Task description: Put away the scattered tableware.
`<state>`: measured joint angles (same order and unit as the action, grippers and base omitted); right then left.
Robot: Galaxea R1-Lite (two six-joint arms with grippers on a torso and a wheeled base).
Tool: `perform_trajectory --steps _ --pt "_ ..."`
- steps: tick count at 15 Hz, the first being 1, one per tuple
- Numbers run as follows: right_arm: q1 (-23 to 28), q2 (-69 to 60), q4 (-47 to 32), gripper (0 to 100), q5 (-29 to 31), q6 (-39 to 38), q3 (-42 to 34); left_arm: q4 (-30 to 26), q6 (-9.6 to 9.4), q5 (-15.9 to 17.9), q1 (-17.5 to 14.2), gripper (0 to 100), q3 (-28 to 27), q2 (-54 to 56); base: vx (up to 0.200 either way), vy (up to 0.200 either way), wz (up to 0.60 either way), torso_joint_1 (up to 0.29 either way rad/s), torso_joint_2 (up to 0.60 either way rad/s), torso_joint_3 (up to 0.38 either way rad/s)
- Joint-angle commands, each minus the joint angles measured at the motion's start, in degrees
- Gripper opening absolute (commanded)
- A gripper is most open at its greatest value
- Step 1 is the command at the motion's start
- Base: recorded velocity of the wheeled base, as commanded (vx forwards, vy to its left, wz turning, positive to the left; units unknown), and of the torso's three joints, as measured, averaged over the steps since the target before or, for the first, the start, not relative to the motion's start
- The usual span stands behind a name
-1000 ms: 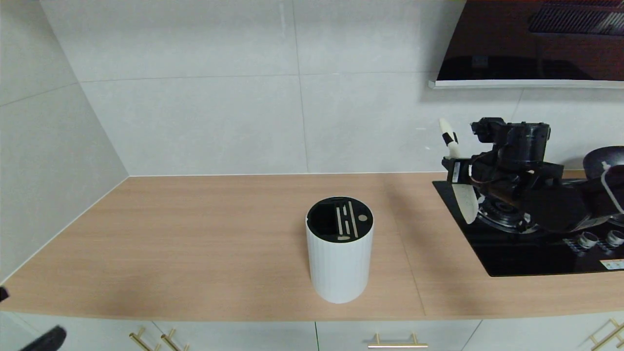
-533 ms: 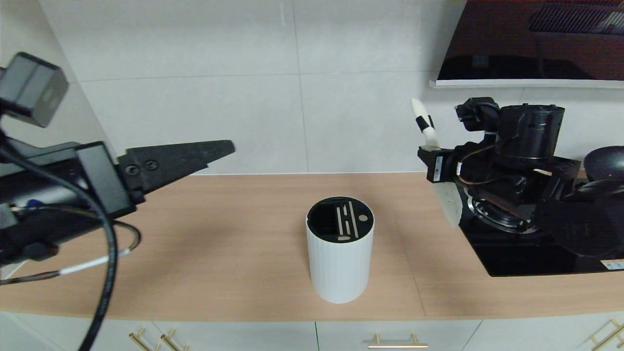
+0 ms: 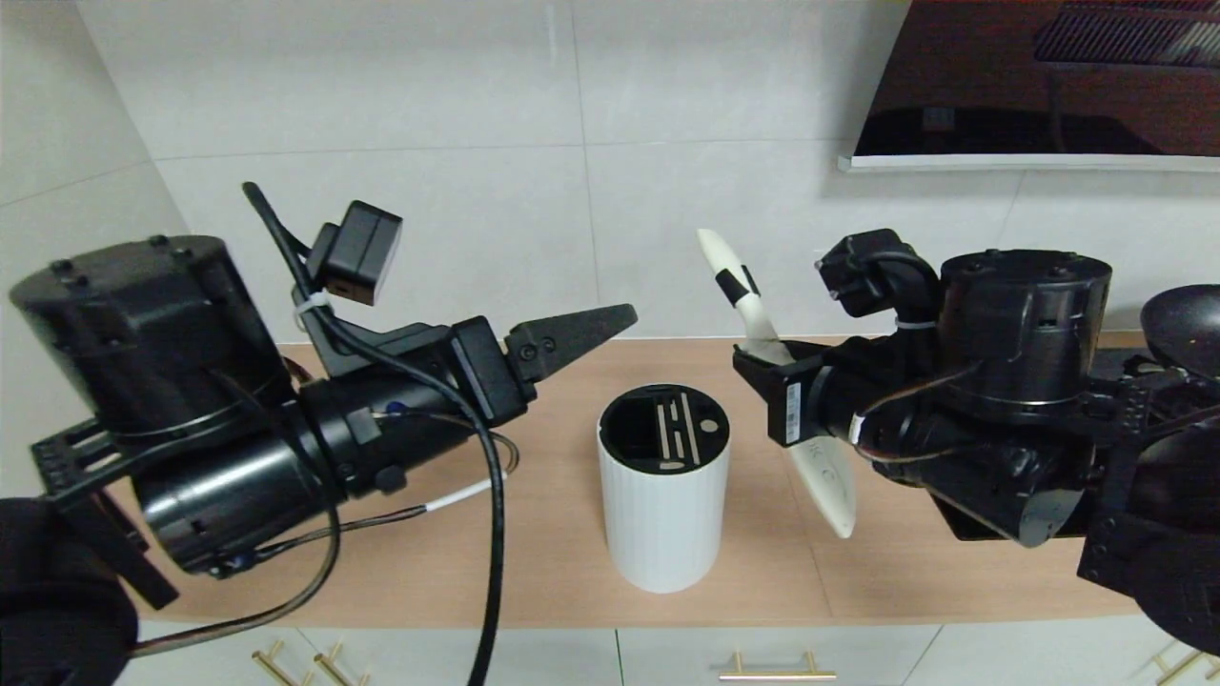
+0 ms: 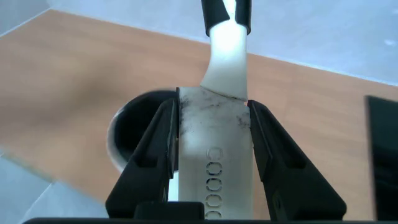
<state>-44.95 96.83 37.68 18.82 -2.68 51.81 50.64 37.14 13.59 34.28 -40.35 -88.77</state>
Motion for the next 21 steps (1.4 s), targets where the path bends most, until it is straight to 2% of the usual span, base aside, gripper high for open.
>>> perform_trajectory --steps 1,4,10,12,16,21 --pt "-4.89 -0.33 0.02 0 1.30 -0.04 -1.27 5.52 0.03 -4.45 2.81 100 0.80 -7.38 0.000 0.000 0.00 0.000 0.00 0.000" --pt "-7.70 -0.33 0.02 0 1.39 -0.04 -1.71 8.77 0.12 -6.03 3.43 100 0.71 -8.96 0.000 0.000 0.00 0.000 0.00 0.000" --pt "-11.22 1.08 0.29 0 1.39 -0.13 -2.59 8.86 0.21 -5.95 4.13 100 0.71 -9.05 0.000 0.000 0.00 0.000 0.00 0.000" --pt "-11.30 1.78 0.38 0 1.39 -0.22 -2.59 9.04 0.38 -5.95 4.39 100 0.80 -9.05 0.000 0.000 0.00 0.000 0.00 0.000" --pt "-11.74 1.96 0.38 0 1.22 -0.48 -2.42 9.21 2.49 -5.86 4.48 100 0.62 -9.40 0.000 0.000 0.00 0.000 0.00 0.000" --pt "-12.27 1.87 0.46 0 1.22 -0.57 -2.33 9.30 2.67 -5.86 4.48 100 0.54 -10.11 0.000 0.000 0.00 0.000 0.00 0.000"
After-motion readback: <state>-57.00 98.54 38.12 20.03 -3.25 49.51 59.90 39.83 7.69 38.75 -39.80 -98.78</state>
